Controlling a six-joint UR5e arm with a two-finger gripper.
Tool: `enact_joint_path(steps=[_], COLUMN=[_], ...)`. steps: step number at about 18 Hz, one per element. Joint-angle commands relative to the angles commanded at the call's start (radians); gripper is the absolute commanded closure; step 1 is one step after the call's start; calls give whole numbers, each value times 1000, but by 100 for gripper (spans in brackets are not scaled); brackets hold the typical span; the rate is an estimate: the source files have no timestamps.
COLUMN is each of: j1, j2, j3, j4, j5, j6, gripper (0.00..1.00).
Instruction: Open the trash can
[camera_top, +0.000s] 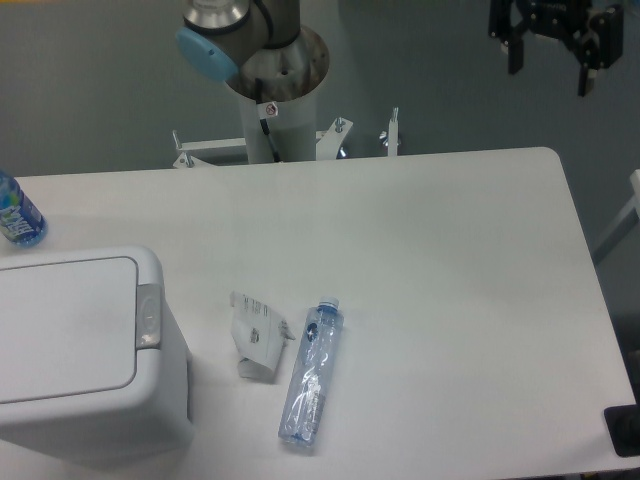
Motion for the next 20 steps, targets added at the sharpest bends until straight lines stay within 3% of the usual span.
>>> enact_joint_path(steps=[8,12,20], j1=[-46,-109,-256], j2=[-11,-51,-124], j3=[3,5,46], j4=[6,96,123], j5=[-27,-101,-103], j6=[-21,-260,-478], gripper=[0,0,0])
